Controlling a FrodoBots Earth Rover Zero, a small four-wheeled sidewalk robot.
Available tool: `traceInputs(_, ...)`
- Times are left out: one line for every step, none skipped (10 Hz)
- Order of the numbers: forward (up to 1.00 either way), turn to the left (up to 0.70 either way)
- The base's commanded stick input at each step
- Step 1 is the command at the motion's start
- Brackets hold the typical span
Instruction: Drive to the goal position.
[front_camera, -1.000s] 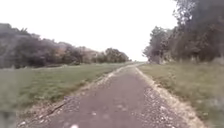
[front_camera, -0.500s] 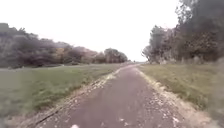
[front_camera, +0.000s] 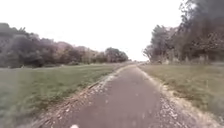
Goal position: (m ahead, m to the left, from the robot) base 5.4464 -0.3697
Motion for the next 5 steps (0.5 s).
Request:
traceInputs(0.70, -0.14)
traceInputs(0.70, -0.14)
traceInputs(0.70, -0.14)
traceInputs(0.70, -0.14)
traceInputs(0.70, -0.14)
